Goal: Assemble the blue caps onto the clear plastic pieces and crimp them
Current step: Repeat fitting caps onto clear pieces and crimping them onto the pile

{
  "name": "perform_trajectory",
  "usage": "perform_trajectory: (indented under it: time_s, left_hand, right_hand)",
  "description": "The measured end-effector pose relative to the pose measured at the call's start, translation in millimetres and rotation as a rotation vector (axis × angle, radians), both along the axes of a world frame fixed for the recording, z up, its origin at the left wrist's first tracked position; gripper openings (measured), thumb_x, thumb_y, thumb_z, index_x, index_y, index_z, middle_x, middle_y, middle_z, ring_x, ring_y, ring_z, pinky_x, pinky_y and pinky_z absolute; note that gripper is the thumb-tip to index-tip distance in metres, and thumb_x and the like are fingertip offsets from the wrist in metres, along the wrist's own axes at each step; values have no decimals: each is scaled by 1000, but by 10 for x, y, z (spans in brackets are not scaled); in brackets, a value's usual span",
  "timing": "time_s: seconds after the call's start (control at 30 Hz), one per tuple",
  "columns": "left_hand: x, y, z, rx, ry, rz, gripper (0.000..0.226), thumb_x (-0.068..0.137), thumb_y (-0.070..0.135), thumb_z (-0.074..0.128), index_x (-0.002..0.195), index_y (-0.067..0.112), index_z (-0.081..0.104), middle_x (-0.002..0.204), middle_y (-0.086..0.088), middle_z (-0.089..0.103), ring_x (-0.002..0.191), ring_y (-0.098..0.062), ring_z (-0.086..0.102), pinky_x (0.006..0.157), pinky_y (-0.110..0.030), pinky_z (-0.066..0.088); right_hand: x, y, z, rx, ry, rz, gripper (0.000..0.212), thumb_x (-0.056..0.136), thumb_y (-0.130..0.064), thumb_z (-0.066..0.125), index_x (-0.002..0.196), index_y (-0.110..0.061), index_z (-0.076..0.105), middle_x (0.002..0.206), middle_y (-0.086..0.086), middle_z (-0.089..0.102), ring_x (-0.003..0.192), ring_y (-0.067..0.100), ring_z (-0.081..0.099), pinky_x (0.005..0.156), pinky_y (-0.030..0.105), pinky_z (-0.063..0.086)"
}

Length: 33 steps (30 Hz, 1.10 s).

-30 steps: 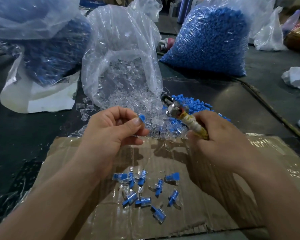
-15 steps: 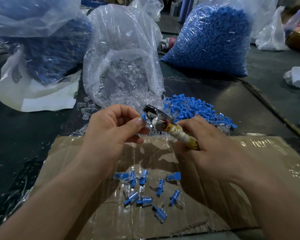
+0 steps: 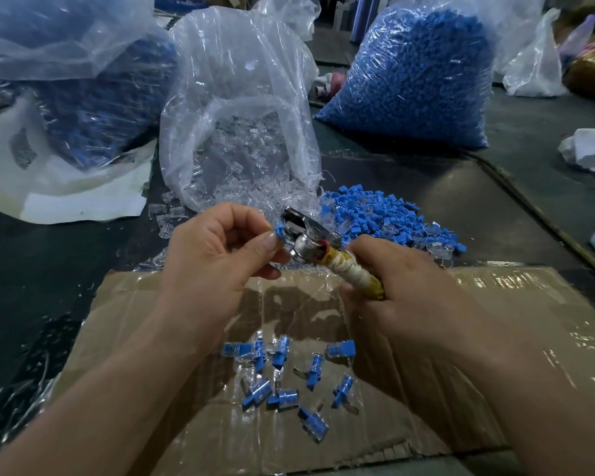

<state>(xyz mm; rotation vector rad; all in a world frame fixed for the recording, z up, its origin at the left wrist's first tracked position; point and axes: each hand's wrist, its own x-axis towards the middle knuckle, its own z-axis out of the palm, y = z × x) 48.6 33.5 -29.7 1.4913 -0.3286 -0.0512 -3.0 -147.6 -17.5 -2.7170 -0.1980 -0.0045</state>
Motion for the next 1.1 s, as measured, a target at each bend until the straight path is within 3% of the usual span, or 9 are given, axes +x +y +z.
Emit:
perform_trajectory:
  time_s: [0.33,0.5,0.6,0.67,0.77,0.9,1.03,1.1]
  left_hand:
    - [11,1,0,-2,27,18,9,69,4,62,68,13,60,63,-1,67,55,-11,64,52,-16,51]
    - [-16,10,22,16,46,39,5,71,6,63,73,10,61,66,-6,68,60,-15,67,50,-18,51]
    - [-44,35,79,-23,46,27,6,67,12,64,72,10,64,65,-7,68,56,-14,64,44,-17,47]
    - [-85,38,123,-11,49,-84,8,62,15,65,68,11,67,62,-5,67,49,-11,60,42,-14,44]
    - [-140,18,149,103,68,-330,16,59,19,64,73,14,72,60,-4,67,46,-9,58,45,-15,47]
    - [-135,23,111,298,0,-515,20,58,30,68,75,23,73,59,1,66,46,-5,54,45,-14,44]
    - [-116,16,67,426,-74,-597,12,68,17,78,75,25,73,66,7,69,56,-3,60,53,-13,46]
    - [-123,17,46,464,-85,-641,8,70,24,78,75,29,74,67,7,70,60,-9,62,55,-20,49]
  right_hand:
    - [-10,39,-38,7,-33,-57,13,86,-39,54,82,-33,43,75,-16,47,68,-2,42,56,19,29]
    - [15,-68,-9,-3,-6,-21,20,82,-40,55,95,-36,41,83,-23,42,76,-8,40,65,8,28]
    - [21,-177,9,-82,55,-34,23,80,-41,59,97,-37,44,86,-22,43,80,-4,42,67,16,31]
    - [29,-198,6,-114,75,-43,26,76,-45,62,98,-35,51,87,-20,46,81,-2,44,68,21,34]
    - [43,-187,-19,-154,88,-37,40,62,-60,57,94,-38,53,84,-21,47,78,-6,42,64,18,33]
    - [58,-171,-73,-211,105,-5,45,60,-63,67,94,-36,53,83,-21,45,79,-5,41,66,23,36]
    - [66,-193,-91,-205,145,8,61,58,-66,66,110,-40,48,93,-21,43,91,2,41,76,25,35]
    - [63,-205,-93,-206,168,20,72,55,-69,65,118,-41,44,98,-22,39,96,3,38,79,24,33]
